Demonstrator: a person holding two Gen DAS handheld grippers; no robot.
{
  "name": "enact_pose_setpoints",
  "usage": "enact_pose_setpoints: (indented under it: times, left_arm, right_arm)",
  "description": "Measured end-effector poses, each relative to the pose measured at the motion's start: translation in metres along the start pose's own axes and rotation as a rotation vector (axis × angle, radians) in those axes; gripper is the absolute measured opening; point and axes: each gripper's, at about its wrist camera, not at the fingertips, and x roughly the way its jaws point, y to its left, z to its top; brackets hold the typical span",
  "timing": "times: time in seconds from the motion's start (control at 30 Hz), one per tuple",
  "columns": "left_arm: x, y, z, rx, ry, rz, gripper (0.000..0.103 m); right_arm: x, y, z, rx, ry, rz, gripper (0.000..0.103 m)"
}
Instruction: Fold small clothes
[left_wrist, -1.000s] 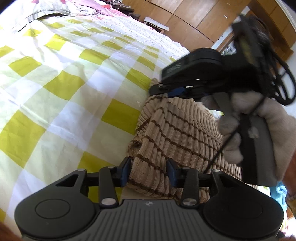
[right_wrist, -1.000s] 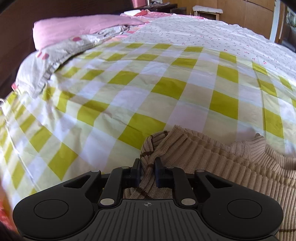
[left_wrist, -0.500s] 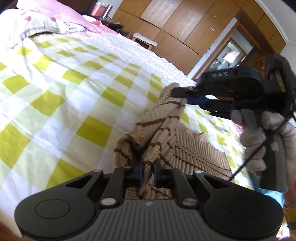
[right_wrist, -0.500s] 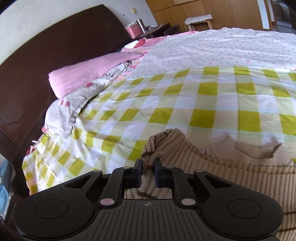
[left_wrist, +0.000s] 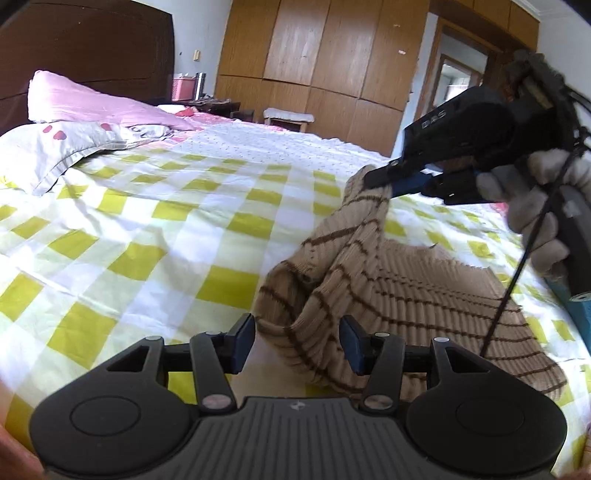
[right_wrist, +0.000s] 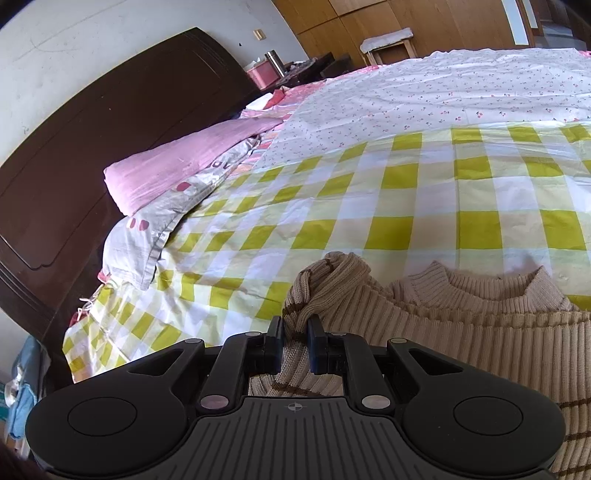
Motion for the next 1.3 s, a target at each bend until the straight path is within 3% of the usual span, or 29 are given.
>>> enact_pose_setpoints:
  times: [0.17, 0.33, 0.37, 0.4, 0.47, 0.7, 0.77, 0.83, 0.9, 0.97, 1.13, 1.3]
  left_arm:
    - [0.016, 0.009, -0.001, -0.066, 0.047, -0.001, 0.056]
    - [0.02, 0.005, 0.009, -0.096, 0.015, -0.02, 0.055]
    - [0.019, 0.002, 0.012, -0.094, 0.006, -0.033, 0.049]
    - [0.016, -0.002, 0.016, -0.087, -0.004, -0.054, 0.037]
    - [0.009, -0.014, 0.022, -0.065, -0.011, -0.108, 0.023]
    - [-0.006, -0.09, 0.037, 0.093, -0.027, -0.309, 0.018]
    - [0.0, -0.115, 0.036, 0.131, -0.006, -0.388, 0.012]
    - [0.007, -0.142, 0.031, 0.183, 0.019, -0.432, 0.012]
    - [0.011, -0.164, 0.02, 0.253, 0.039, -0.416, 0.012]
    - [0.009, -0.169, 0.013, 0.269, 0.065, -0.418, 0.012]
    - [-0.015, -0.141, 0.011, 0.253, 0.05, -0.339, 0.013]
    - [-0.012, -0.103, 0.015, 0.18, 0.054, -0.253, 0.015]
  right_arm:
    - [0.0, -0.003, 0.0, 0.007, 0.003, 0.01, 0.013]
    - [0.0, -0.008, 0.0, 0.021, 0.006, 0.026, 0.013]
    - [-0.001, -0.009, 0.0, 0.026, 0.005, 0.03, 0.013]
    - [-0.004, -0.012, 0.0, 0.032, 0.004, 0.033, 0.013]
    - [-0.01, -0.017, 0.0, 0.042, -0.006, 0.037, 0.013]
    - [-0.064, -0.063, 0.0, 0.103, -0.08, 0.024, 0.006]
    - [-0.08, -0.082, -0.003, 0.128, -0.102, 0.0, 0.002]
    - [-0.094, -0.099, -0.008, 0.151, -0.121, -0.027, 0.002]
    - [-0.102, -0.117, -0.016, 0.175, -0.117, -0.047, 0.01]
    - [-0.102, -0.132, -0.027, 0.214, -0.099, -0.046, 0.01]
    - [-0.079, -0.143, -0.049, 0.242, -0.022, -0.022, 0.011]
    - [-0.055, -0.117, -0.049, 0.221, 0.005, 0.013, 0.014]
